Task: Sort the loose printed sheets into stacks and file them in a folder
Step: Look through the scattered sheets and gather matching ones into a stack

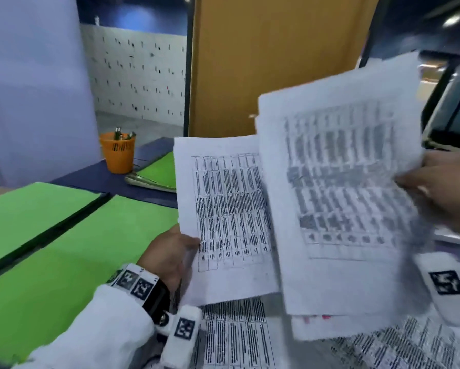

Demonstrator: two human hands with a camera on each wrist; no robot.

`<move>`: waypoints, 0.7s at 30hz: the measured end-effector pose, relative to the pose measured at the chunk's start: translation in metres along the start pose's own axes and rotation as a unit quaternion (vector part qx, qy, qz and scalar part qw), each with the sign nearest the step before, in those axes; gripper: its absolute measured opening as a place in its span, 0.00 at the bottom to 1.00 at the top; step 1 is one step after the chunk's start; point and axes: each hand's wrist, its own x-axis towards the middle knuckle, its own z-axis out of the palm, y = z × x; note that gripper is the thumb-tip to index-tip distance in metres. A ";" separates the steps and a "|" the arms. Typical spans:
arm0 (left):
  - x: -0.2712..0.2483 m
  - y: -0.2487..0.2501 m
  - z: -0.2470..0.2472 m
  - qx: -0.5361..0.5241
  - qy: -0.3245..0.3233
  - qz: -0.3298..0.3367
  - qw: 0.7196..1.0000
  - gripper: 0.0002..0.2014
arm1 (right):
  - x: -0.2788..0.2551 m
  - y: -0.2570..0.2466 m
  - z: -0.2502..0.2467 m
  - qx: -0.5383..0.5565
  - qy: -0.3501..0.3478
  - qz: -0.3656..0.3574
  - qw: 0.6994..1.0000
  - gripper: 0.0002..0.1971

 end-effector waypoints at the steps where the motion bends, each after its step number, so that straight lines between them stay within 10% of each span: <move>1: -0.002 -0.001 0.004 0.005 -0.005 0.011 1.000 0.23 | -0.003 0.002 0.015 -0.037 -0.023 0.013 0.999 0.07; 9: -0.016 -0.005 0.015 0.025 -0.026 -0.016 0.999 0.13 | -0.009 0.030 0.102 -0.095 -0.044 0.055 0.993 0.03; 15: -0.034 -0.002 0.029 0.121 -0.073 0.047 0.989 0.15 | -0.024 0.014 0.115 0.053 -0.024 0.050 0.997 0.21; 21: -0.058 0.018 0.041 0.191 -0.055 0.190 0.961 0.22 | -0.056 -0.015 0.102 0.018 0.051 -0.146 0.988 0.15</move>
